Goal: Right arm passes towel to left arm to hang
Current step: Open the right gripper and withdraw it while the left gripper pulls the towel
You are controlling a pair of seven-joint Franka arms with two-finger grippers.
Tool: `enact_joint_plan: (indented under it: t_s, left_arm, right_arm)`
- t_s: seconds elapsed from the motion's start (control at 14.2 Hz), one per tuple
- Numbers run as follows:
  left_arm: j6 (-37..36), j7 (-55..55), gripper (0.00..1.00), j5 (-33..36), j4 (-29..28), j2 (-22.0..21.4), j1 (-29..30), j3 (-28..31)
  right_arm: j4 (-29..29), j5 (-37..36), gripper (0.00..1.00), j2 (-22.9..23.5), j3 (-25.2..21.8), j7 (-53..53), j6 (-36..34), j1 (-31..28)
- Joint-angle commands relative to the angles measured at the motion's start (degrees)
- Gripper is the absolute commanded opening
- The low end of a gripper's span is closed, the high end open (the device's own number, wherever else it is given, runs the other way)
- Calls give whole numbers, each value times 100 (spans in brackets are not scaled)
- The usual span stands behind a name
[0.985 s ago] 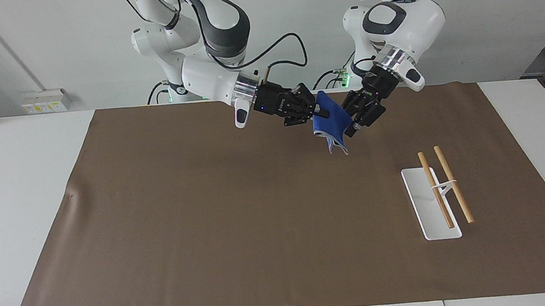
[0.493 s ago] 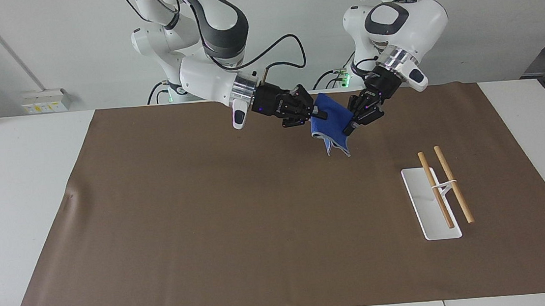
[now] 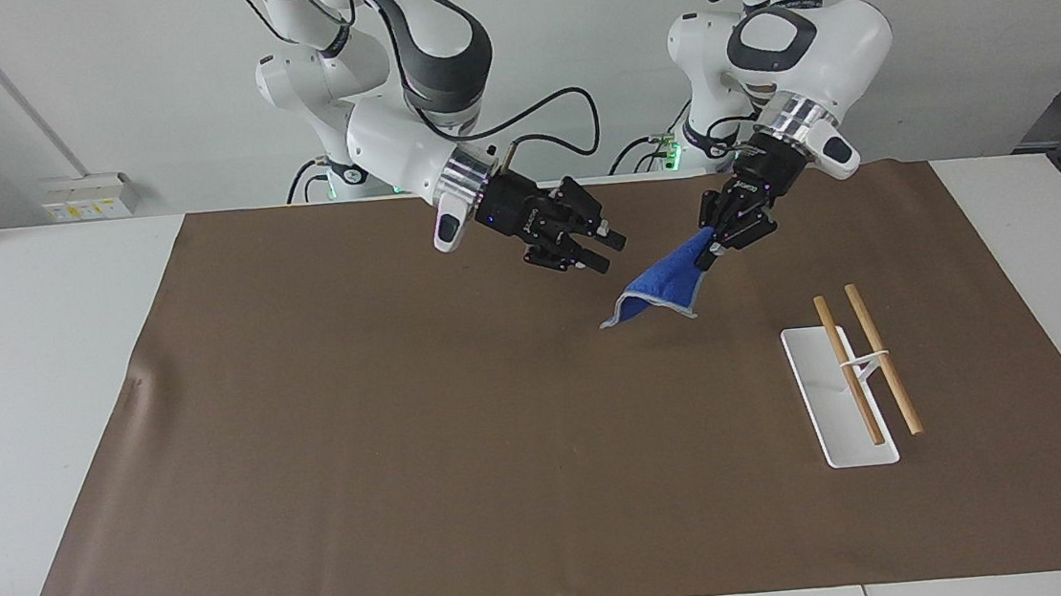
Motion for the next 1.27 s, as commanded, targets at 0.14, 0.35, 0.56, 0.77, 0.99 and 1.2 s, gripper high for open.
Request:
enact_joint_plan:
  t_s: [0.14, 0.35, 0.56, 0.77, 0.99, 1.2]
  left_arm:
    - [70, 73, 0, 965, -21, 119, 147, -28]
    - [18, 29, 0, 1230, 137, 373, 472, -19]
    - [-61, 20, 0, 1230, 304, 690, 1087, -28]
    - [-185, 11, 0, 1221, 506, 892, 1518, -19]
    - [-97, -671, 0, 1221, 716, 1120, 1799, -1]
    - [-61, -1070, 0, 1212, 1103, 1314, 1959, -1]
  right_arm:
    - [-397, -1457, 100, -52, -26, -129, 38, -553]
    - [-503, -2731, 100, -43, -17, -112, -59, -976]
    - [-547, -3872, 100, -25, -26, -77, -259, -1353]
    - [-416, -5568, 100, -25, -35, 159, -875, -1749]
    - [-223, -6992, 100, -69, -61, 659, -1401, -1882]
    - [251, -8198, 100, -104, -201, 1547, -2306, -1934]
